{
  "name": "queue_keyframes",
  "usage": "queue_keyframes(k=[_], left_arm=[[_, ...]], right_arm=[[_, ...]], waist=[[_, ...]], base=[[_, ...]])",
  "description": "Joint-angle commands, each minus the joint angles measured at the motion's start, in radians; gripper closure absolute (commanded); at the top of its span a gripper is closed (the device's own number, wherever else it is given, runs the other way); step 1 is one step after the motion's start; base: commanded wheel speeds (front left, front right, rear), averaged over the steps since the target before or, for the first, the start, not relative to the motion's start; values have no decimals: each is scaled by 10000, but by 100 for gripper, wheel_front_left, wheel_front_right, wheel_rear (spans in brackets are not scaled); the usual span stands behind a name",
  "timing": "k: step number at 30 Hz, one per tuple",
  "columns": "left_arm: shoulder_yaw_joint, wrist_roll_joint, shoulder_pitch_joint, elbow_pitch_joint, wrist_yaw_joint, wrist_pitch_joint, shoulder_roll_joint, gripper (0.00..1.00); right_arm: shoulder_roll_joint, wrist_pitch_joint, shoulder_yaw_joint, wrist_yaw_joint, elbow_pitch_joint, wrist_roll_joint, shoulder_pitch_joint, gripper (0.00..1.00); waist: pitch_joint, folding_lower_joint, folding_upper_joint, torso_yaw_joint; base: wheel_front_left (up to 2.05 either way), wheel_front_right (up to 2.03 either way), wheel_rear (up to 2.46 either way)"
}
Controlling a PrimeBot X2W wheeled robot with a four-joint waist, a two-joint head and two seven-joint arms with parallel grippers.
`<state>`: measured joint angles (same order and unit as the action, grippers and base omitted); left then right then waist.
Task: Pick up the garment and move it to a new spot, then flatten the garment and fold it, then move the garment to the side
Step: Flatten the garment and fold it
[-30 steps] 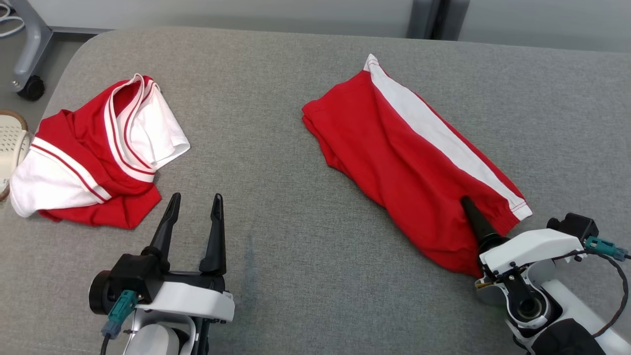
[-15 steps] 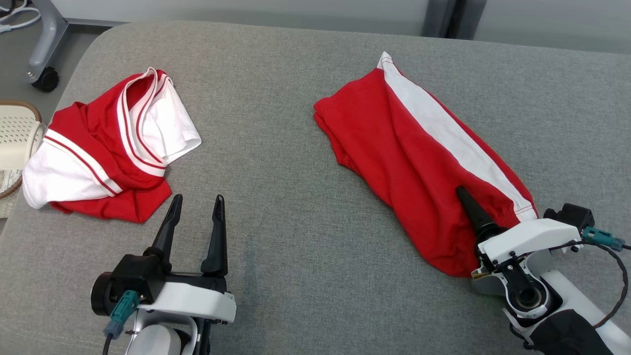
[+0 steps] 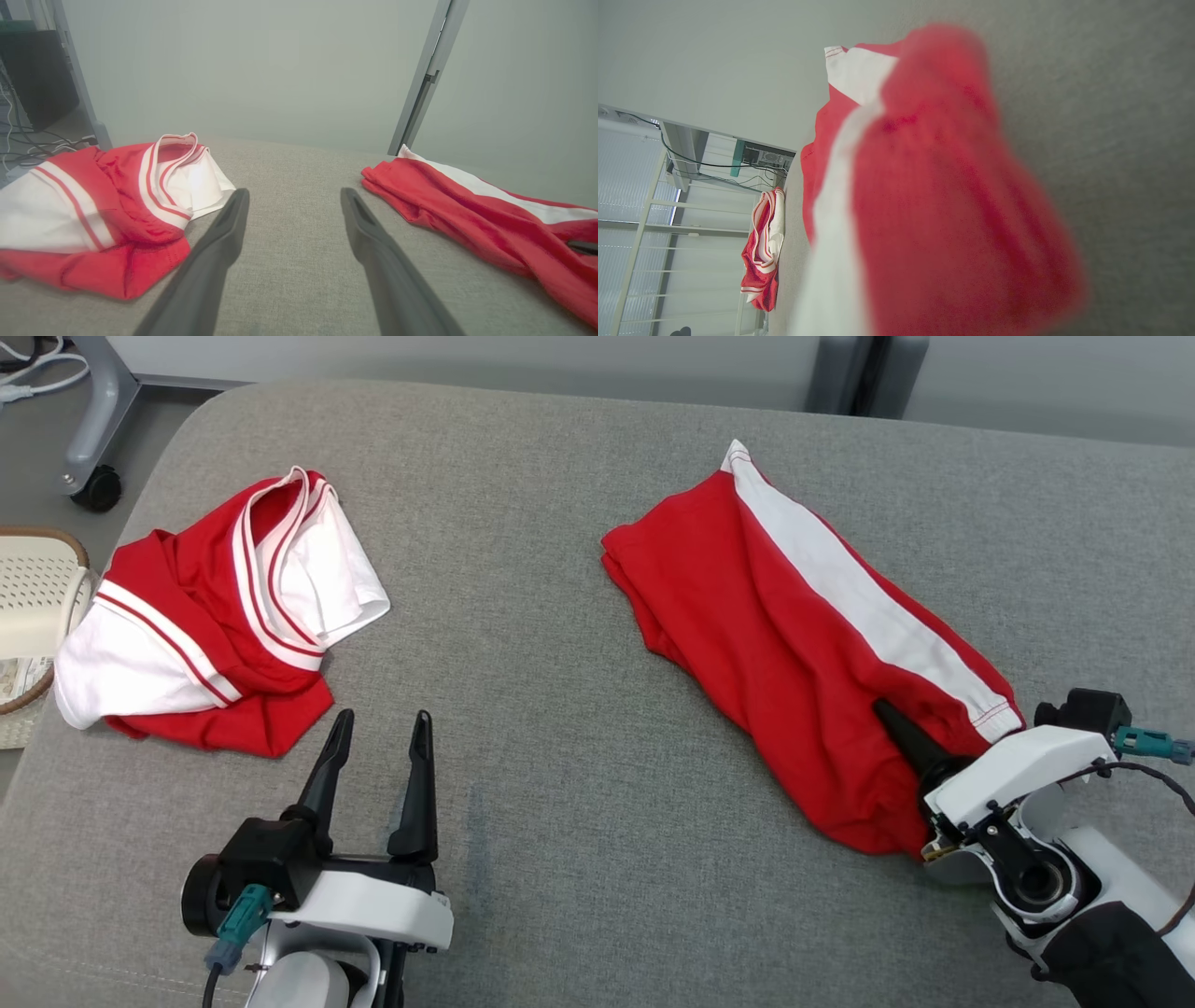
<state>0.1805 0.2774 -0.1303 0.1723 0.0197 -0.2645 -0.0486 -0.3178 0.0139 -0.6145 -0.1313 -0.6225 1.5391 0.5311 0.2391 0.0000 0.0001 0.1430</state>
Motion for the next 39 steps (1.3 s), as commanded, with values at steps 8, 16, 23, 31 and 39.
queue_keyframes(k=[8,16,23,31,39], left_arm=[[81,132,-32,145,95,-19,-37,0],[58,159,53,246,57,-19,-37,0],[90,147,38,315,0,-18,-37,0],[152,79,-53,389,-41,-18,-36,0],[249,140,-76,412,-19,-18,-36,0]], right_arm=[[-1352,-1331,-361,2,-190,-216,342,100],[-2605,-2098,-889,2,-75,-810,712,100],[-3828,-2357,-1578,2,-622,-1846,1346,100],[-4733,-2522,-2799,4,-1842,-3593,2439,100],[-4676,-2492,-3462,4,-3281,-4605,3308,100]], waist=[[-193,0,-1,19],[-305,0,-1,48],[-290,0,-1,125],[-139,0,-1,298],[18,0,-1,445]], base=[[0,0,0],[0,0,0],[0,0,0],[0,0,0],[0,0,0]])
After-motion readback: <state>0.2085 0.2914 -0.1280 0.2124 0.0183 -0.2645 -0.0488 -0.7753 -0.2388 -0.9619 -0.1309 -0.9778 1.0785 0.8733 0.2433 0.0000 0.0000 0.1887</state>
